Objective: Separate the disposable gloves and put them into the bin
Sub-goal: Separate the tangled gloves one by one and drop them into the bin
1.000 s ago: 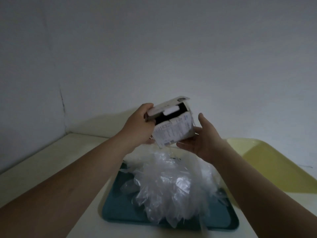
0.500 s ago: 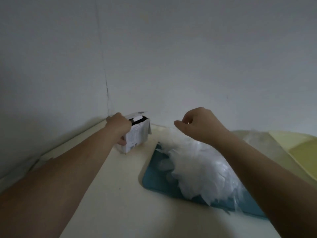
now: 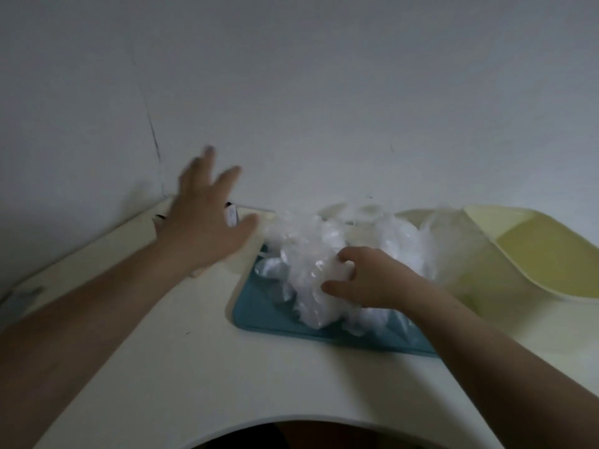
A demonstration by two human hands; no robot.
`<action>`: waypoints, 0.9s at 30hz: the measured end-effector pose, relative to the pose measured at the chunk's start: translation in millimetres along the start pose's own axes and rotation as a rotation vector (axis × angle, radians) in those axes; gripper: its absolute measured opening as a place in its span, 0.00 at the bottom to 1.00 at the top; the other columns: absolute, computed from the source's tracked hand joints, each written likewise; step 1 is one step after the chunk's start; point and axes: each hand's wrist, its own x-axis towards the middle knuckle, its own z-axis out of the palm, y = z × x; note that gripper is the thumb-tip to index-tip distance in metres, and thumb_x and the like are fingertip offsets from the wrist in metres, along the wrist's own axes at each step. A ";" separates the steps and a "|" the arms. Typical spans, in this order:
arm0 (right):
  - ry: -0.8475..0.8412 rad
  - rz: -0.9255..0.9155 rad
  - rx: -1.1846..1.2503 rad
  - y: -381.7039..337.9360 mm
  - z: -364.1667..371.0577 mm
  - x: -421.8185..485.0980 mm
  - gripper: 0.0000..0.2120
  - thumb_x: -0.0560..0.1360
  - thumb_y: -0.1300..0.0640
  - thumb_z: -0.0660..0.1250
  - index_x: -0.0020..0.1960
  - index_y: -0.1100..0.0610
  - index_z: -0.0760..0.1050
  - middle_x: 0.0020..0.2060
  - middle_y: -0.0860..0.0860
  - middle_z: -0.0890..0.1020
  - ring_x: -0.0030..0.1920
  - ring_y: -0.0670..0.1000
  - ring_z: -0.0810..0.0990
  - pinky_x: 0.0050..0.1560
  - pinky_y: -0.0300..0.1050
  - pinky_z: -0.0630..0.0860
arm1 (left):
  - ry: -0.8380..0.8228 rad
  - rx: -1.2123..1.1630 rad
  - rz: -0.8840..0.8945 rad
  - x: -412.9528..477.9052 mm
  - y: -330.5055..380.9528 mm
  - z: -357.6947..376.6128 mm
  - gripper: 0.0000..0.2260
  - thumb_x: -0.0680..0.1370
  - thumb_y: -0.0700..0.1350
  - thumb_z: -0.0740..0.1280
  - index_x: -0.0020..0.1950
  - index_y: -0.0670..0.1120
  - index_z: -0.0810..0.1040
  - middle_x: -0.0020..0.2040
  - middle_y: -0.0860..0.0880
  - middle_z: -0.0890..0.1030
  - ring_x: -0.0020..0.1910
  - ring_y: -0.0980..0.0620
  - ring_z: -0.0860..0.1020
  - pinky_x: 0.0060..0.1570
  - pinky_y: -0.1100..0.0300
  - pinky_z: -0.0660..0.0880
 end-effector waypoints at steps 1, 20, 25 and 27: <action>0.020 0.000 0.017 1.7 4.2 3.3 0.33 0.74 0.34 0.70 0.74 0.47 0.70 0.61 0.49 0.81 0.57 0.53 0.81 0.63 0.53 0.79 | -0.061 -0.058 0.108 -9.3 17.1 10.5 0.37 0.77 0.62 0.71 0.83 0.56 0.61 0.86 0.52 0.45 0.84 0.49 0.45 0.82 0.46 0.51; 0.233 0.055 0.339 70.7 20.6 -6.4 0.14 0.77 0.43 0.73 0.57 0.50 0.81 0.36 0.44 0.83 0.36 0.40 0.80 0.37 0.32 0.73 | -0.154 0.017 0.260 -14.7 70.7 127.9 0.27 0.72 0.67 0.65 0.61 0.50 0.81 0.58 0.53 0.80 0.57 0.47 0.76 0.53 0.51 0.76; 0.129 0.040 0.353 60.2 18.6 1.8 0.24 0.76 0.39 0.72 0.68 0.49 0.77 0.42 0.45 0.85 0.42 0.44 0.83 0.44 0.39 0.78 | 0.060 -0.066 0.277 -12.2 71.9 110.3 0.15 0.76 0.55 0.74 0.57 0.48 0.82 0.66 0.50 0.77 0.66 0.47 0.73 0.62 0.47 0.75; 0.164 0.049 0.303 55.9 8.0 -3.2 0.22 0.75 0.37 0.72 0.64 0.48 0.80 0.37 0.45 0.85 0.36 0.44 0.84 0.44 0.42 0.81 | 0.112 -0.109 0.335 -7.0 83.2 106.2 0.10 0.76 0.48 0.74 0.55 0.48 0.81 0.66 0.50 0.78 0.66 0.47 0.74 0.62 0.46 0.75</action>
